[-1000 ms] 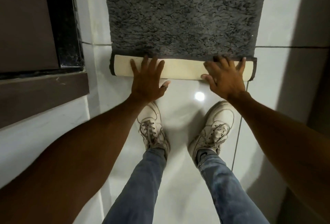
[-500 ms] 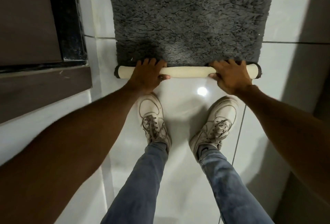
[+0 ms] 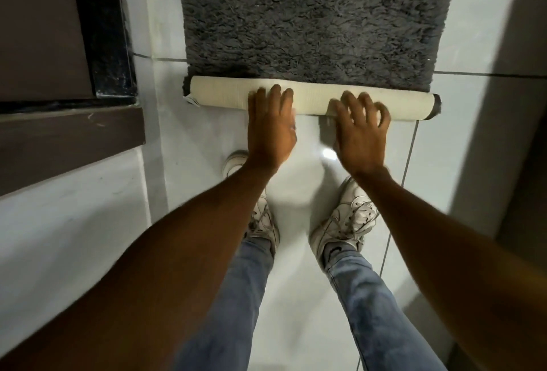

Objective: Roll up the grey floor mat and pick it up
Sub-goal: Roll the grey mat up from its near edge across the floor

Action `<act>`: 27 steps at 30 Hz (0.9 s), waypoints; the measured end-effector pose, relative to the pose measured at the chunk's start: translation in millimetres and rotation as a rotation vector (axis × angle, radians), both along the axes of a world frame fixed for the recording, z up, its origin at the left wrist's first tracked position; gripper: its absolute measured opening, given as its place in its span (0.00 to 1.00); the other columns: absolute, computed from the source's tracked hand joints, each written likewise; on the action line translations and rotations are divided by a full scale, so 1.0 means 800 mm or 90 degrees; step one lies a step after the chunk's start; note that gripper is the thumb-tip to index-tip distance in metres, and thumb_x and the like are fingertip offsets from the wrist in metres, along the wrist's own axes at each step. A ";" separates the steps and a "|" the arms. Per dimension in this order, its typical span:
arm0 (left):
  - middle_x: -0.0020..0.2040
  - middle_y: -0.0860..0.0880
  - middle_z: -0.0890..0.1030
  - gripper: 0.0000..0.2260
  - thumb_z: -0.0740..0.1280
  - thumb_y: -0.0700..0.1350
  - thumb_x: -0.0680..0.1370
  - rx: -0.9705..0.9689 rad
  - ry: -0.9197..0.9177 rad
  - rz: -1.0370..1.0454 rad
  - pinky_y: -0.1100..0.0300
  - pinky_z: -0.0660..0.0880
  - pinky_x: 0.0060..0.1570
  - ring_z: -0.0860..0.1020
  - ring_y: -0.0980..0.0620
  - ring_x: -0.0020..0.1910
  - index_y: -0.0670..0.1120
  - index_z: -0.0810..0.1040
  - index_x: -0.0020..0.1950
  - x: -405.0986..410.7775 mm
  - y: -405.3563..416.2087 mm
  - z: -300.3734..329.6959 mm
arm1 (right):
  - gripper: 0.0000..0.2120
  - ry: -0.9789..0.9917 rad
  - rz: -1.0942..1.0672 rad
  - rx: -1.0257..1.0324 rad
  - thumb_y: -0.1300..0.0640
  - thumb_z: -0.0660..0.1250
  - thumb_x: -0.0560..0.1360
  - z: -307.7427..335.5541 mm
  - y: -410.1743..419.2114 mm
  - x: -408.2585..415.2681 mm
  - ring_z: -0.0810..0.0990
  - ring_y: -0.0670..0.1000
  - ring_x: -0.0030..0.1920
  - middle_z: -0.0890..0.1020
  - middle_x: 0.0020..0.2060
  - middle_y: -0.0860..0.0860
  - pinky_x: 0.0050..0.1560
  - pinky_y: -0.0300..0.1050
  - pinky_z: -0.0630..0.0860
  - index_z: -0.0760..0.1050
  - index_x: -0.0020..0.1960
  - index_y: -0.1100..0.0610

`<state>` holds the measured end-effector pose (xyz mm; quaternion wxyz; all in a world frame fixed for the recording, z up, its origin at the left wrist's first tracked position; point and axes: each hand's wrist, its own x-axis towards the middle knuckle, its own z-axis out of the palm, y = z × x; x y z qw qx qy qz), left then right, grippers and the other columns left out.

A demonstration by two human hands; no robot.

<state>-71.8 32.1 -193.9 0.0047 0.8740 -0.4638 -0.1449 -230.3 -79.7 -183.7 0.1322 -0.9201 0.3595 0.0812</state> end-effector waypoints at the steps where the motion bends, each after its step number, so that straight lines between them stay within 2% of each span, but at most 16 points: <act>1: 0.73 0.39 0.69 0.26 0.61 0.53 0.80 0.033 -0.004 -0.033 0.38 0.62 0.73 0.66 0.34 0.72 0.50 0.63 0.78 -0.007 0.006 -0.004 | 0.25 0.026 0.002 0.039 0.48 0.57 0.85 -0.005 0.014 -0.003 0.65 0.64 0.79 0.68 0.79 0.58 0.77 0.69 0.56 0.67 0.80 0.55; 3: 0.78 0.35 0.60 0.30 0.57 0.60 0.81 0.069 -0.007 -0.093 0.30 0.56 0.73 0.57 0.29 0.76 0.58 0.52 0.81 -0.013 0.015 -0.013 | 0.34 0.119 0.016 0.074 0.38 0.48 0.85 -0.018 0.025 -0.008 0.51 0.64 0.84 0.53 0.85 0.58 0.79 0.71 0.44 0.52 0.85 0.53; 4: 0.79 0.35 0.57 0.31 0.57 0.62 0.80 0.068 -0.010 -0.103 0.28 0.55 0.72 0.54 0.28 0.77 0.60 0.49 0.81 -0.015 0.017 -0.018 | 0.36 0.140 0.024 0.076 0.35 0.46 0.84 -0.023 0.022 -0.010 0.47 0.64 0.84 0.50 0.85 0.57 0.79 0.73 0.43 0.48 0.86 0.52; 8: 0.80 0.35 0.53 0.34 0.60 0.64 0.79 0.056 -0.036 -0.077 0.26 0.51 0.72 0.50 0.28 0.78 0.60 0.48 0.81 -0.003 0.005 -0.028 | 0.39 0.117 0.065 0.065 0.31 0.47 0.83 -0.037 -0.010 0.000 0.48 0.64 0.84 0.49 0.85 0.57 0.78 0.77 0.48 0.45 0.86 0.51; 10: 0.80 0.36 0.55 0.34 0.59 0.66 0.78 0.036 -0.042 -0.057 0.26 0.50 0.71 0.51 0.28 0.77 0.61 0.50 0.80 0.008 -0.012 -0.029 | 0.39 0.113 0.077 0.047 0.30 0.47 0.82 -0.039 -0.027 0.011 0.49 0.65 0.84 0.50 0.85 0.57 0.77 0.78 0.49 0.45 0.86 0.50; 13: 0.77 0.37 0.64 0.32 0.57 0.68 0.77 0.011 -0.058 -0.040 0.24 0.50 0.69 0.56 0.29 0.77 0.62 0.55 0.79 0.021 -0.032 -0.030 | 0.38 0.122 0.078 0.026 0.30 0.47 0.82 -0.040 -0.045 0.027 0.50 0.67 0.83 0.52 0.85 0.58 0.75 0.79 0.46 0.48 0.85 0.49; 15: 0.73 0.38 0.70 0.30 0.56 0.66 0.78 0.024 -0.065 -0.052 0.23 0.51 0.68 0.62 0.30 0.75 0.61 0.58 0.79 0.031 -0.043 -0.029 | 0.36 0.113 0.064 0.031 0.32 0.47 0.83 -0.039 -0.055 0.039 0.54 0.67 0.83 0.59 0.83 0.59 0.75 0.79 0.45 0.53 0.85 0.50; 18: 0.65 0.41 0.76 0.28 0.58 0.61 0.76 0.038 -0.072 -0.072 0.24 0.57 0.67 0.71 0.34 0.67 0.60 0.64 0.76 0.054 -0.060 -0.024 | 0.30 0.074 0.035 0.026 0.36 0.51 0.83 -0.036 -0.073 0.054 0.65 0.66 0.78 0.70 0.76 0.59 0.75 0.79 0.49 0.63 0.79 0.50; 21: 0.63 0.40 0.77 0.27 0.67 0.58 0.74 0.067 -0.094 -0.091 0.29 0.63 0.65 0.75 0.37 0.62 0.58 0.68 0.73 0.067 -0.074 -0.018 | 0.27 0.060 0.031 0.015 0.37 0.52 0.83 -0.027 -0.085 0.065 0.72 0.65 0.70 0.76 0.68 0.58 0.74 0.76 0.56 0.68 0.74 0.52; 25: 0.62 0.39 0.77 0.28 0.68 0.59 0.75 0.154 -0.039 -0.115 0.32 0.66 0.65 0.74 0.37 0.61 0.56 0.68 0.74 0.060 -0.069 0.008 | 0.24 0.109 0.045 0.051 0.40 0.56 0.83 -0.001 -0.076 0.061 0.74 0.64 0.64 0.77 0.63 0.59 0.72 0.73 0.61 0.71 0.70 0.56; 27: 0.62 0.39 0.76 0.27 0.67 0.61 0.76 0.169 0.000 -0.142 0.33 0.68 0.64 0.74 0.37 0.61 0.55 0.69 0.73 0.053 -0.057 0.020 | 0.23 0.163 0.084 0.090 0.41 0.58 0.82 0.009 -0.070 0.051 0.74 0.63 0.65 0.77 0.65 0.58 0.71 0.72 0.62 0.70 0.70 0.55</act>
